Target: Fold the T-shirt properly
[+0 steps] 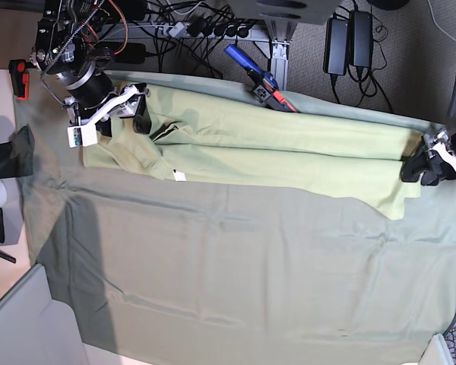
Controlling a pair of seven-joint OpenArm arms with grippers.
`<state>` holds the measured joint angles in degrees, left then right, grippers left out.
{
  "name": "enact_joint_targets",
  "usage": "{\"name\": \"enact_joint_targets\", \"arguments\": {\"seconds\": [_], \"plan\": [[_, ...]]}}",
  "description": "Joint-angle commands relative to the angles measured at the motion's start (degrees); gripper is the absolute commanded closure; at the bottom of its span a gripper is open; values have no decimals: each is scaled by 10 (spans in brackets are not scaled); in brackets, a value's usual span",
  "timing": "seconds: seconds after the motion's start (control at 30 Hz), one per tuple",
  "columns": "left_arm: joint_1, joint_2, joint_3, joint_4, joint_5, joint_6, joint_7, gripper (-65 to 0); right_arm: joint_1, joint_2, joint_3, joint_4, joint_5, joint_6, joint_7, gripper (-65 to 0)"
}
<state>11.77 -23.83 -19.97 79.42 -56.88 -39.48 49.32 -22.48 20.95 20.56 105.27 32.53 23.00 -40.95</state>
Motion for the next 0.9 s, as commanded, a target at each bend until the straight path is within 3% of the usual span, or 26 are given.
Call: {"name": "enact_joint_targets", "arguments": {"seconds": [0.0, 0.37, 0.43, 0.53, 0.6, 0.87], "plan": [[-2, -1, -1, 4, -12, -5, 13, -470, 2, 8, 5, 10, 7, 12, 13, -436], [16, 14, 2, 5, -46, -5, 36, -457, 2, 8, 5, 10, 7, 12, 15, -436], [19, 14, 2, 5, -47, -5, 35, -355, 2, 8, 5, 10, 7, 12, 16, -436], [19, 14, 2, 5, -48, -5, 21, -94, 2, 8, 5, 10, 7, 12, 19, -436], [19, 14, 2, 5, -51, -5, 15, 0, 2, 8, 5, 10, 7, 12, 19, -436], [9, 14, 2, 5, -51, -5, 16, 0, 2, 8, 5, 10, 6, 12, 21, -436]]}}
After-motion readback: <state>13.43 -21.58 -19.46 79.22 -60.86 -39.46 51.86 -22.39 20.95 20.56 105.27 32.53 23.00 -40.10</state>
